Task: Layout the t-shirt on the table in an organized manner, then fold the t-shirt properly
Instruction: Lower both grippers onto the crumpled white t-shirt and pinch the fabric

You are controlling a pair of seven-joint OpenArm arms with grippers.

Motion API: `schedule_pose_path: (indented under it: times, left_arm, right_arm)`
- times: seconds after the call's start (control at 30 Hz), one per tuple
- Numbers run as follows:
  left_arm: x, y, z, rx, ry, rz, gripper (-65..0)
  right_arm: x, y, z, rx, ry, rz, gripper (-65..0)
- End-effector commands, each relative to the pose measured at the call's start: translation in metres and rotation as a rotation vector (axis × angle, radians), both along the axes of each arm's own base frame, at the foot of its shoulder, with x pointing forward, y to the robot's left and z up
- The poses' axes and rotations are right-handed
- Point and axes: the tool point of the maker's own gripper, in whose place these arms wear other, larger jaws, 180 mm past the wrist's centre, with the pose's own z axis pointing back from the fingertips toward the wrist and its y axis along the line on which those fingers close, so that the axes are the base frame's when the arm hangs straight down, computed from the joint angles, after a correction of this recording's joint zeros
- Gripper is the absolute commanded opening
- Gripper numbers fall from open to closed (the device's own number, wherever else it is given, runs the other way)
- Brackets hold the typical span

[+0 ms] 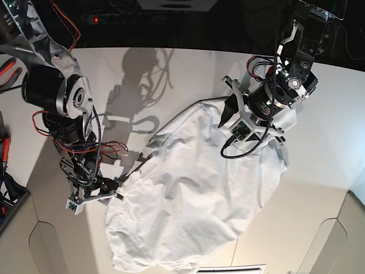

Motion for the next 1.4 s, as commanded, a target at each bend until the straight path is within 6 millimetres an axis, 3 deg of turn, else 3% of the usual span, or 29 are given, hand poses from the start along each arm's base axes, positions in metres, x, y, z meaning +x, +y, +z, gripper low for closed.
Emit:
schedule_pose_path:
  times: [0.0, 0.27, 0.63, 0.73, 0.87, 1.1, 1.37]
  left_arm:
    - [0.006, -0.001, 0.011, -0.016, -0.038, -0.002, -34.8]
    - [0.006, 0.000, 0.011, -0.013, -0.035, -0.001, -34.7]
    - [0.005, 0.001, 0.008, -0.003, -0.022, 0.005, -34.8]
    - [0.004, 0.003, 0.006, 0.001, -0.005, 0.011, -34.8]
    - [-0.005, -0.007, 0.001, 0.000, 0.033, -0.060, -34.8]
    - [-0.030, -0.045, -0.009, -0.017, 0.080, -0.199, -34.8]
    - [-0.027, -0.060, -0.014, 0.264, -0.127, -0.197, -34.8]
  right_arm:
    - [0.020, -0.004, 0.025, -0.004, -0.076, -0.011, -32.4]
    - [0.004, 0.006, 0.008, 0.082, -0.079, -0.046, -32.5]
    - [0.010, 0.047, 0.013, 0.219, -0.114, -0.036, -32.7]
    - [0.010, 0.046, 0.013, 0.232, -0.115, -0.048, -41.3]
    - [0.010, 0.045, 0.014, 0.231, -0.117, -0.047, -65.0]
    - [0.013, 0.042, 0.018, 0.224, -0.130, -0.052, -65.0]
    - [0.015, 0.040, 0.022, 0.221, -0.141, -0.053, -65.0]
